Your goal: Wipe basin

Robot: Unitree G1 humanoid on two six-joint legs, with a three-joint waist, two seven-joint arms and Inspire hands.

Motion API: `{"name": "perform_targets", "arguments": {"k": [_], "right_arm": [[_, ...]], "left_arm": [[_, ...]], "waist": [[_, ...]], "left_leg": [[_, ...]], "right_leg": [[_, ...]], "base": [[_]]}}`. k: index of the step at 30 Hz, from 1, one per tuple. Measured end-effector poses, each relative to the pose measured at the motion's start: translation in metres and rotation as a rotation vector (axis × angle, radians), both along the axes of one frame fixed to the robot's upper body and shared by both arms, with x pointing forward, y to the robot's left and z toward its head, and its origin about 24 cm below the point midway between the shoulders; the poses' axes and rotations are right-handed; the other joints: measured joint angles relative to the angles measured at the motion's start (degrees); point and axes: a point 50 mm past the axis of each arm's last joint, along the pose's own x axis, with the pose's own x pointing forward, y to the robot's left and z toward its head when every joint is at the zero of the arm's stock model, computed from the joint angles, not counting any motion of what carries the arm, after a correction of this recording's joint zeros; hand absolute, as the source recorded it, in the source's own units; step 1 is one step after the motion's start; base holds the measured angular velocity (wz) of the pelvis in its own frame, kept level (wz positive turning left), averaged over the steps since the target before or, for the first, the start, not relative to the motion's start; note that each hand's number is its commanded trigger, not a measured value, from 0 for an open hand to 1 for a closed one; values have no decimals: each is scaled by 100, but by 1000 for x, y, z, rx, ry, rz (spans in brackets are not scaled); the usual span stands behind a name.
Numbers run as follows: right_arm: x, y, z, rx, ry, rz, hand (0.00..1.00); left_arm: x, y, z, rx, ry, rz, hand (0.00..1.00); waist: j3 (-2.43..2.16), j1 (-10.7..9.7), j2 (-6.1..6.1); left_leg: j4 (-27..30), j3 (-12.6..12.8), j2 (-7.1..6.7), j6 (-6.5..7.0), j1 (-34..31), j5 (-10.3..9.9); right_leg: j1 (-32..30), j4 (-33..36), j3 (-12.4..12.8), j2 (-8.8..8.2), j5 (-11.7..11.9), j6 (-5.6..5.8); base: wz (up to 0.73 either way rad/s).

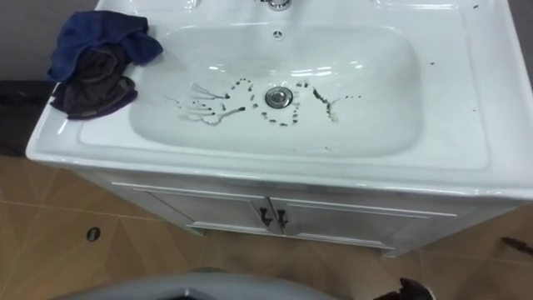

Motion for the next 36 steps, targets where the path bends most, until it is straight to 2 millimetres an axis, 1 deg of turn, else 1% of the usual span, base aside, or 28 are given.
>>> {"name": "perform_targets", "arguments": {"k": [3,4,5,6,7,10,11,12,14,15,17,18,20,21,23,24,29,31,34,36], "right_arm": [[-2,0,0,5,0,-26,0],[-1,0,0,6,-3,-31,0],[-4,0,0,7,1,-39,0],[-4,0,0,7,0,-39,0],[-4,1,0,9,0,-39,0],[-4,1,-1,20,-7,-41,0],[-2,2,-1,24,-13,-49,0],[-2,3,-1,28,-14,-57,0],[-3,4,-2,44,-13,-76,0],[-2,4,-2,49,-14,-75,0],[-1,7,-2,65,-18,-73,0],[-1,8,-3,68,-18,-73,0],[-1,9,-3,72,-16,-73,0],[-1,9,-3,72,-17,-75,0],[-4,10,-4,78,-15,-109,0],[-5,10,-4,79,-13,-112,0],[-7,10,-4,79,13,-94,0],[-5,10,-4,81,7,-94,0],[-8,10,-4,87,30,-101,0],[-9,10,-4,91,34,-96,0]], "left_arm": [[10,-11,9,54,19,-70,0],[14,-16,11,60,13,-103,0],[17,-21,10,71,29,-134,0],[18,-23,9,78,43,-147,0],[21,-26,8,92,78,-171,0],[29,-34,4,114,129,-221,0],[33,-39,3,114,137,-255,0],[35,-41,2,113,141,-271,0],[44,-52,-3,104,161,-345,0],[47,-56,-5,101,167,-365,0],[56,-69,-12,83,196,-460,0],[58,-73,-15,77,204,-484,0],[64,-83,-23,56,245,-564,0],[65,-85,-25,52,255,-579,0],[69,-92,-31,37,279,-626,0],[70,-93,-33,34,287,-637,0],[73,-100,-56,-28,392,-702,0],[74,-100,-58,-36,409,-710,0],[74,-99,-59,-39,424,-708,0],[75,-98,-61,-45,435,-702,0]], "waist": [[-3,-96,-3],[-13,-137,-22],[-18,-159,-18],[-9,-181,-40],[-18,-241,-29],[-7,-341,-58],[-3,-428,-62],[10,-460,-74],[31,-611,-105],[30,-651,-102],[58,-755,-136],[63,-760,-147],[62,-784,-172],[61,-802,-176],[61,-903,-180],[59,-921,-181],[62,-1063,-186],[60,-1103,-189],[57,-1161,-189],[48,-1187,-181]], "left_leg": [[0,-50,-4,0,-6,0],[-4,-51,-7,0,10,0],[-14,-44,-7,0,32,0],[-19,-43,-7,0,40,1],[-24,-40,-6,0,58,0],[-60,-38,4,0,120,0],[-69,-40,2,0,127,0],[-79,-39,0,0,139,0],[-147,-37,6,0,207,0],[-148,-36,5,0,212,0],[-156,-23,5,0,248,0],[-163,-11,9,0,263,0],[-167,105,27,-1,300,0],[-167,110,27,-1,300,0],[-171,117,26,-1,299,0],[-171,120,26,-1,302,0],[-179,214,44,-1,366,0],[-179,205,46,-1,372,-1],[-180,218,41,-1,381,0],[-179,242,43,-1,391,0]], "right_leg": [[22,-56,-18,7,1,-2],[43,-66,-17,6,2,-1],[54,-67,-2,5,2,0],[59,-68,5,4,2,0],[69,-68,22,6,2,0],[80,-59,137,21,5,-5],[90,-60,139,19,7,-5],[98,-62,139,19,7,-5],[113,-64,181,21,7,-4],[115,-63,184,19,7,-4],[129,-58,224,20,9,-2],[130,-56,249,23,9,-2],[130,-51,324,30,11,-6],[128,-51,329,28,12,-6],[122,-53,375,31,12,-6],[123,-52,389,33,13,-6],[134,2,463,41,14,-9],[130,12,469,38,14,-9],[125,20,480,34,15,-8],[128,26,484,34,19,-2]], "base": [[7],[0],[-4],[-8],[-10],[-17],[-10],[-6],[-8],[-7],[-10],[-22],[-25],[-11],[0],[-5],[-8],[-3],[0],[0]]}}
